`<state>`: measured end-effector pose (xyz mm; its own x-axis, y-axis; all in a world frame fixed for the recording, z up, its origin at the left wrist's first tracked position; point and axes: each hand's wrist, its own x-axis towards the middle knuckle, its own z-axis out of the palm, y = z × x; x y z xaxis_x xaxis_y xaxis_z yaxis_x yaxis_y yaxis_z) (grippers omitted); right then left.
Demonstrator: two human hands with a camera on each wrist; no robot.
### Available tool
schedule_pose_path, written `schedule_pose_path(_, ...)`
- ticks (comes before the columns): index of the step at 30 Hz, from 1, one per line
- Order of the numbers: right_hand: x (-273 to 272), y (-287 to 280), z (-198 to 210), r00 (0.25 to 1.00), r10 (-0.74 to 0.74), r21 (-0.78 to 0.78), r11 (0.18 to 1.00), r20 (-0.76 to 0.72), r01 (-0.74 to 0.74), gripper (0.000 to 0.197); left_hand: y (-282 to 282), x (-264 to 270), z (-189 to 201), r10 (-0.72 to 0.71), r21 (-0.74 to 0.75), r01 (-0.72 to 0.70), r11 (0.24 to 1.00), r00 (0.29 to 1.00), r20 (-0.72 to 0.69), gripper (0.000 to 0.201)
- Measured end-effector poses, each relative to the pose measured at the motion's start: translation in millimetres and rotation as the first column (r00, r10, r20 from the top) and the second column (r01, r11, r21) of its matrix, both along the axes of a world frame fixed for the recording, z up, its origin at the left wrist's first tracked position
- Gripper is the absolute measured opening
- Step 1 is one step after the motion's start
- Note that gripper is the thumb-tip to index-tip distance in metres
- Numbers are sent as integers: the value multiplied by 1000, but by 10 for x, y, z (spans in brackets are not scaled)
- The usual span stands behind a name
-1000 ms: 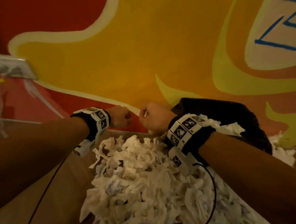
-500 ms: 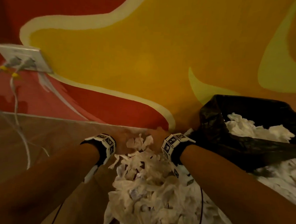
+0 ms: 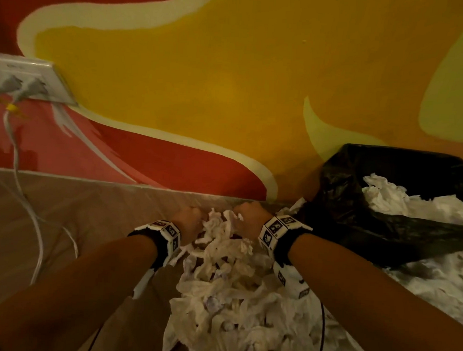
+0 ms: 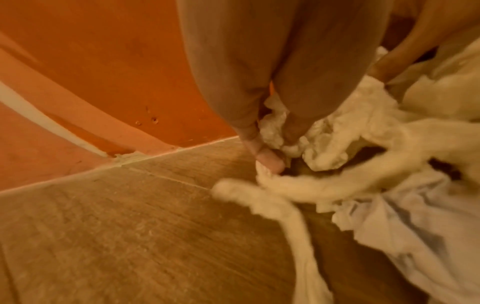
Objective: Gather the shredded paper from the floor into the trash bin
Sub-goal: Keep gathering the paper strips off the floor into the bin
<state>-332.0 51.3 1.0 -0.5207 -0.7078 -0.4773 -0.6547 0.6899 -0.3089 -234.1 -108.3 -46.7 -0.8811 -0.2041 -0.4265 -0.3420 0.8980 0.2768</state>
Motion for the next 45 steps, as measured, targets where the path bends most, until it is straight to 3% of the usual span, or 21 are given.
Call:
schedule_pose_path(4,14,28,157,999,-33,-123,992,14,34,42,26,37,33,57,78,-48,996,992,-116,40)
schedule_pose_path(6,5,50,194,998,-64,-193,979,8,64,43,42,52,5,5,97,7,995,992,-127,57)
schedule_pose_path(8,-3,74,219,998,-64,-241,969,-19,57,38,89,51,-27,-86,21,90,996,988,-127,75)
schedule_pose_path(11,1,120,261,996,-70,-291,955,-47,54,25,126,18,-65,-182,-80,182,980,983,12,88)
schedule_pose_path(12,7,136,279,996,-76,-306,950,-41,60,21,142,-2,-58,-236,-100,241,965,970,63,86)
schedule_pose_path(15,18,181,311,995,-103,-351,932,-10,93,21,206,-85,-24,-190,-6,191,982,978,92,62)
schedule_pose_path(18,25,204,367,994,-109,-417,905,-24,89,33,239,-101,7,-139,-37,143,989,987,77,7)
schedule_pose_path(20,25,207,405,994,-92,-443,895,-59,57,43,252,-88,69,-143,-116,142,983,990,2,29)
schedule_pose_path(21,19,211,419,994,-88,-458,888,-64,49,46,255,-122,74,-83,-79,81,994,996,-22,36)
schedule_pose_path(24,2,233,431,993,-89,-482,875,-77,41,46,289,-137,199,39,183,-18,983,993,-112,28)
schedule_pose_path(26,-14,241,419,993,-99,-473,879,-71,54,39,225,-121,309,123,305,-92,948,989,-83,22)
schedule_pose_path(29,-53,213,398,988,-145,-439,892,-51,108,34,128,-81,407,357,512,-282,812,933,-52,24)
schedule_pose_path(33,-59,130,379,978,-209,-479,857,14,190,26,-22,2,478,409,397,-322,860,899,-157,26)
schedule_pose_path(35,-23,77,373,971,-234,-522,823,45,223,27,-92,51,495,467,458,-361,812,873,-139,38)
schedule_pose_path(38,53,1,358,964,-253,-527,810,79,256,24,-181,147,540,512,503,-376,778,844,-161,37)
schedule_pose_path(41,132,-68,360,974,-206,-459,859,95,227,19,-219,237,565,472,439,-346,829,854,-219,36)
schedule_pose_path(43,190,-116,373,991,-125,-371,919,53,136,8,-259,318,541,437,322,-351,879,864,-250,31)
schedule_pose_path(45,270,-147,384,999,-33,-266,963,13,35,13,-316,406,464,390,327,-310,893,896,-213,24)
